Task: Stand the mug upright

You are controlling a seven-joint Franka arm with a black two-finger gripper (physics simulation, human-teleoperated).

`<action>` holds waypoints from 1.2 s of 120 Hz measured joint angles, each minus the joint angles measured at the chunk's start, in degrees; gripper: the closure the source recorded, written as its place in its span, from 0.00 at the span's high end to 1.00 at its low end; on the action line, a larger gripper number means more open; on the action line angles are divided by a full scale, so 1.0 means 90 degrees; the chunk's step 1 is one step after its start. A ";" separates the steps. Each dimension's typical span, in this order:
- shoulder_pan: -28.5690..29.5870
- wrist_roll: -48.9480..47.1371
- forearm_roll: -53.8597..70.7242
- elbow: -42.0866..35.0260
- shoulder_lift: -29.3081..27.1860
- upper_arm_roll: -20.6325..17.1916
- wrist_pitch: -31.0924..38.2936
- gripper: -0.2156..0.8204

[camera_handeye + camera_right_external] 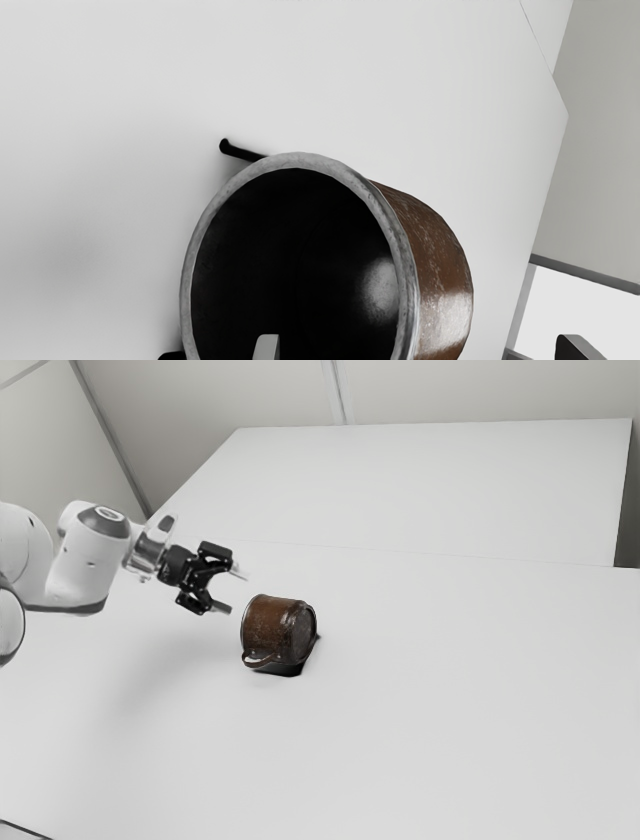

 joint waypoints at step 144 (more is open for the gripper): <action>-0.0024 0.2485 -0.1962 -0.0446 0.0514 -0.0069 -0.0607 0.12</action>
